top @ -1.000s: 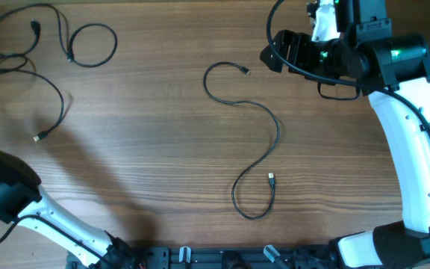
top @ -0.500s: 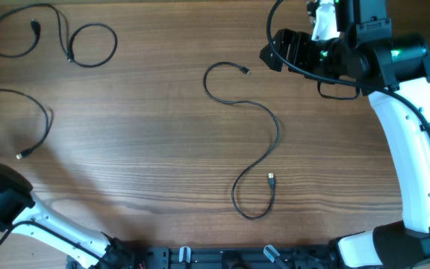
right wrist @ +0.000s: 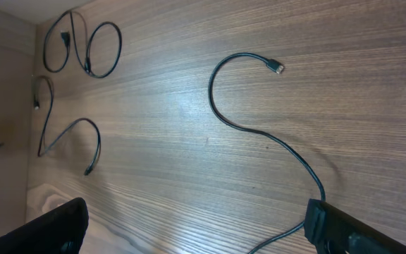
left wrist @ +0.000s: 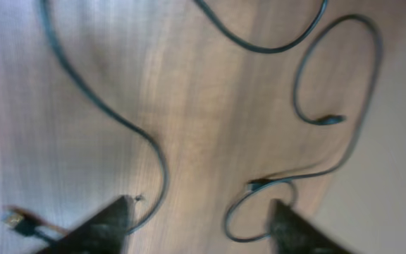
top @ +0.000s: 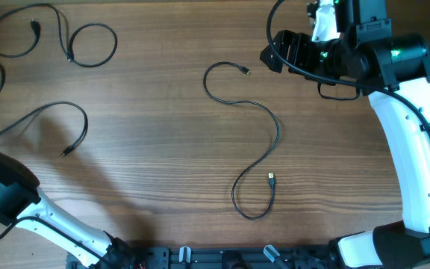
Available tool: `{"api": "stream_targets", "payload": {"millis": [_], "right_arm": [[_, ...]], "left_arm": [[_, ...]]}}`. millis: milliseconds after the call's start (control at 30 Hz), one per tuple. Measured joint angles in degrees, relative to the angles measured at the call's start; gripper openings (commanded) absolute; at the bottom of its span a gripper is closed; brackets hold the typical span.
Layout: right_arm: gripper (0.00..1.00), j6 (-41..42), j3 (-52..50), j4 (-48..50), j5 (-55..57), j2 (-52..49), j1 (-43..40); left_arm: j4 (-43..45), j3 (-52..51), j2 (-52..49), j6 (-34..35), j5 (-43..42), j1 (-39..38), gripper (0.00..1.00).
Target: Untangle cables
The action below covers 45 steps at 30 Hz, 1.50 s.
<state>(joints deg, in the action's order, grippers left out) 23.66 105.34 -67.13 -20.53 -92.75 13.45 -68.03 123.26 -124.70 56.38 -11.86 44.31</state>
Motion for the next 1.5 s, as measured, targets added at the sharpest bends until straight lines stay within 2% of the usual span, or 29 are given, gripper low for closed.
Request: {"api": "stream_targets", "payload": {"millis": [133,233,333,467,500,633,700,800,867,933,1133,1233,1333,1400,1500], "right_arm": [[1.0,0.0,0.0,0.0,0.0,0.0,0.0],[1.0,0.0,0.0,0.1,0.0,0.0,0.0],[1.0,0.0,0.0,0.8,0.0,0.0,0.0],[1.0,0.0,0.0,1.4,0.0,0.0,0.0],[1.0,0.0,0.0,1.3,0.0,0.0,0.0],[1.0,0.0,0.0,1.1,0.0,0.0,0.0],[1.0,0.0,0.0,0.9,0.0,0.0,0.0],[1.0,0.0,0.0,0.9,0.0,0.0,0.0],[1.0,0.0,0.0,0.9,0.0,0.0,0.0],[1.0,0.0,0.0,0.8,0.0,0.0,0.0],[1.0,0.0,0.0,0.3,0.0,0.0,0.0],[1.0,0.0,0.0,0.3,0.0,0.0,0.0],[1.0,0.0,0.0,0.3,0.0,0.0,0.0],[1.0,0.0,0.0,0.3,0.0,0.0,0.0],[1.0,0.0,0.0,0.6,0.0,0.0,0.0]], "left_arm": [[-8.5,-0.1,0.0,-1.7,1.2,0.0,0.75],[-14.7,-0.6,0.1,-7.1,1.6,-0.5,0.81],[-15.8,-4.8,0.8,-14.1,2.0,-3.4,0.79],[-9.1,-14.7,1.0,-21.4,2.6,-11.0,0.83],[-3.4,-19.3,1.2,-23.8,3.3,-13.8,0.84],[8.1,-29.4,1.0,-27.9,8.1,-21.8,0.82],[10.5,-31.5,1.0,-28.7,10.3,-24.3,0.77],[12.2,-33.1,1.0,-29.6,13.0,-27.1,0.76],[12.4,-33.4,1.0,-29.8,14.6,-28.2,0.7],[12.4,-33.4,1.0,-29.9,16.1,-28.9,0.58],[11.9,-33.4,1.0,-30.4,17.6,-27.7,0.53],[12.1,-33.9,1.1,-30.4,17.6,-26.8,0.4],[14.5,-35.3,1.7,-30.6,17.4,-26.0,0.34],[15.8,-36.3,2.3,-30.6,17.1,-25.5,0.2],[16.3,-37.0,2.7,-30.6,16.9,-25.1,0.04]]}}
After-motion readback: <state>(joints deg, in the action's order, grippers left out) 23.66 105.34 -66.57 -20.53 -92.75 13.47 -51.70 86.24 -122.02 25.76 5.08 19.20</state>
